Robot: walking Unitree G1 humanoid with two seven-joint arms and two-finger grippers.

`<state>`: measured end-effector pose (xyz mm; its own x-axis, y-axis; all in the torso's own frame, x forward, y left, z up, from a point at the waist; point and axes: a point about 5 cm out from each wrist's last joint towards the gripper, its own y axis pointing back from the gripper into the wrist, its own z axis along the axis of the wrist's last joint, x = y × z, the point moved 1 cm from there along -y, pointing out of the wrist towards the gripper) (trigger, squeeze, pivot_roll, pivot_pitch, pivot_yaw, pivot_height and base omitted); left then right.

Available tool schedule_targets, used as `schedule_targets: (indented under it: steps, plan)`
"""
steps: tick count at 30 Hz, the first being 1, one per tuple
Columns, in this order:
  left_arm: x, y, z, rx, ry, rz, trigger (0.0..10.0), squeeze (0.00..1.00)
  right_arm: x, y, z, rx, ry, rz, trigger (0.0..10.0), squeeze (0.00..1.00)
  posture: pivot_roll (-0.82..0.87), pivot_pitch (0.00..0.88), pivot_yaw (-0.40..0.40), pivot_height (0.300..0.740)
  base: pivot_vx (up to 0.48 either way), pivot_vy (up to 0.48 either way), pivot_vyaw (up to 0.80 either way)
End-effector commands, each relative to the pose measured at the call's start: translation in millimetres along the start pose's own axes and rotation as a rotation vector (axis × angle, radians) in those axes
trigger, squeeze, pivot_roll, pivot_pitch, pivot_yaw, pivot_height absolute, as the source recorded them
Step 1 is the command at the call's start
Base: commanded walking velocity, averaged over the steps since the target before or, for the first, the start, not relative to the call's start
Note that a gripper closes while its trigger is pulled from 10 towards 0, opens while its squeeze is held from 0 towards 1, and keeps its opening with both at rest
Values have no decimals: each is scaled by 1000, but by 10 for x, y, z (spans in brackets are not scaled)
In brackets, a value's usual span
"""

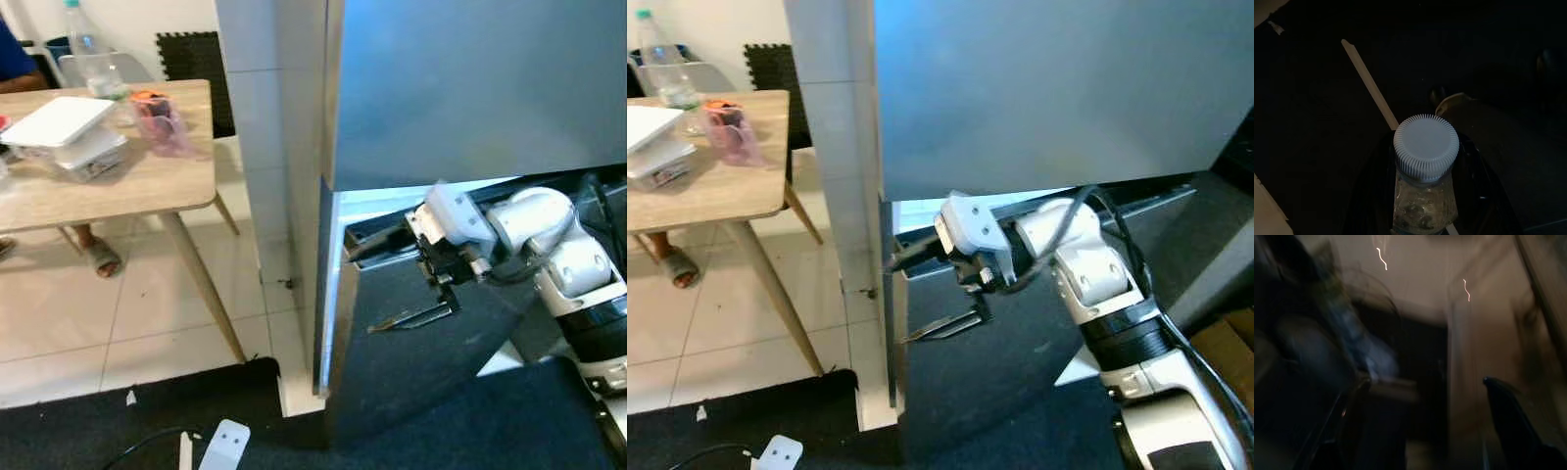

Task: Restocking fridge

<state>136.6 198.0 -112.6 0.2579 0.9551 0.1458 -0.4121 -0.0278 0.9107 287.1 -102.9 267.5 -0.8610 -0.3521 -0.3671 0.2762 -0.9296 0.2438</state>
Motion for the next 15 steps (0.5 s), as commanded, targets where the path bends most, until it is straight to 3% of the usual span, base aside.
schedule_targets:
  steps: [1,4,5,8,11,12,13,14,15]
  plan:
    - [-37,17,-145,50,3,-22,10000,0,-36,74,261,-130,45,-16,10000,0,-49,0,-56,740,0,0,0]
    - [-28,20,-159,53,2,-23,10000,0,-159,123,391,-193,93,-97,10000,0,-49,0,-56,740,0,0,0]
    - [-27,21,-164,54,3,-23,10000,0,-262,113,326,-130,119,-180,10000,0,-49,0,-57,740,0,0,0]
    - [-27,21,-166,54,4,-24,10000,0,-330,95,248,-64,138,-235,10000,0,-49,0,-57,740,0,0,0]
    - [-29,21,-167,53,4,-24,10000,0,-504,103,126,55,96,-388,10000,0,-48,0,-56,740,0,0,0]
    - [-29,21,-167,53,4,-24,10000,0,-504,103,126,55,96,-388,10000,0,-48,0,-56,740,0,0,0]
    - [-30,21,-166,53,4,-24,10000,0,-560,121,83,101,83,-443,8314,0,-48,0,-56,740,0,0,0]
    - [-31,21,-166,52,4,-24,10000,0,-627,158,40,156,73,-507,0,0,-47,0,-56,740,0,0,0]
    - [-31,21,-166,52,4,-24,10000,0,-627,158,40,156,73,-507,0,0,-47,0,-56,740,0,0,0]
